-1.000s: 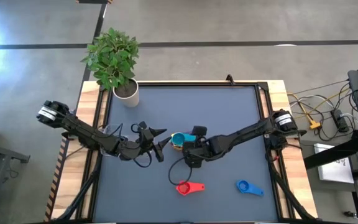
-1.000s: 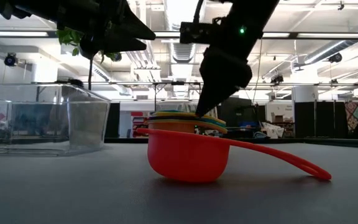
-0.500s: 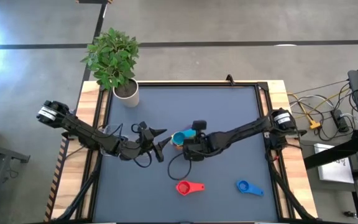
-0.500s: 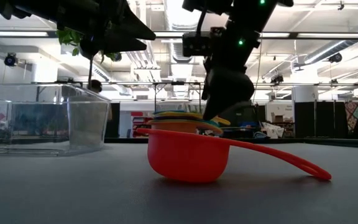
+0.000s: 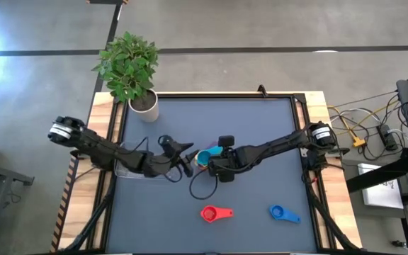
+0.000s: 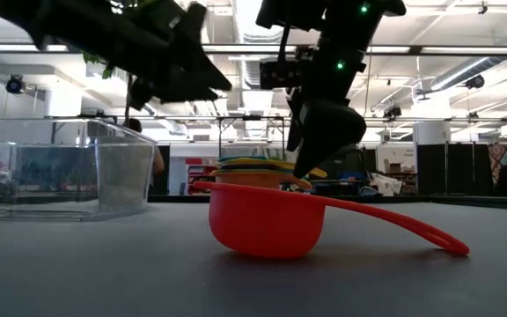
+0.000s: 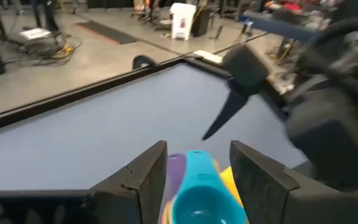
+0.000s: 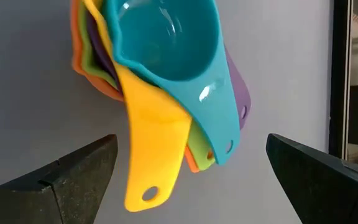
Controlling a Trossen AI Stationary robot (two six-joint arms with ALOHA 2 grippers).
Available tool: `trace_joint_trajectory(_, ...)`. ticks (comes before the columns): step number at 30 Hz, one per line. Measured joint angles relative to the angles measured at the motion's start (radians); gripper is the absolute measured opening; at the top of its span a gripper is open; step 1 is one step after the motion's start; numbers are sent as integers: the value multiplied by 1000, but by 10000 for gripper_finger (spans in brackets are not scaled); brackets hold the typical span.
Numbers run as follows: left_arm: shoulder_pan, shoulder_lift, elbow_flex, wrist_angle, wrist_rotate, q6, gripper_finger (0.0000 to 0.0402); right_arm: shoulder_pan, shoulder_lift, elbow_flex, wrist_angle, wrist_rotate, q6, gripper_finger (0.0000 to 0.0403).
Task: Nest measuring cups in basket
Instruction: Adjust the colored measuring cups
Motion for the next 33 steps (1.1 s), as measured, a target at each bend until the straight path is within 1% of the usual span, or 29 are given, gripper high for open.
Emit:
trace_joint_trajectory(4, 42, 43, 66, -97, 36, -16, 130, -1, -2, 0, -40, 9, 22, 400)
trace_joint_trajectory(7, 67, 72, 126, -230, 36, -35, 111, 0, -21, -8, -50, 16, 52, 400)
trace_joint_trajectory(10, 87, 81, 169, -338, 35, -50, 91, 11, -73, -36, -65, 72, 90, 400)
trace_joint_trajectory(11, 92, 82, 179, -355, 34, -51, 84, 16, -95, -51, -66, 94, 105, 400)
trace_joint_trajectory(13, 101, 82, 185, -363, 35, -46, 75, 23, -150, -82, -66, 101, 141, 400)
trace_joint_trajectory(17, 123, 81, 185, -376, 45, -42, 63, 41, -256, -161, -16, 39, 167, 400)
trace_joint_trajectory(19, 140, 82, 185, -376, 94, -54, 59, 56, -303, -209, 41, -13, 147, 395)
trace_joint_trajectory(21, 156, 90, 185, -373, 139, -76, 54, 68, -344, -259, 124, -85, 116, 378)
trace_joint_trajectory(24, 172, 108, 185, -377, 172, -101, 48, 78, -385, -330, 236, -173, 71, 325)
trace_joint_trajectory(26, 180, 118, 184, -376, 175, -118, 44, 77, -396, -364, 258, -187, 54, 273)
trace_joint_trajectory(29, 190, 126, 184, -389, 179, -154, 42, 71, -396, -386, 263, -183, 17, 179)
trace_joint_trajectory(33, 208, 141, 184, -397, 233, -193, 41, 58, -373, -391, 265, -185, -68, 38)
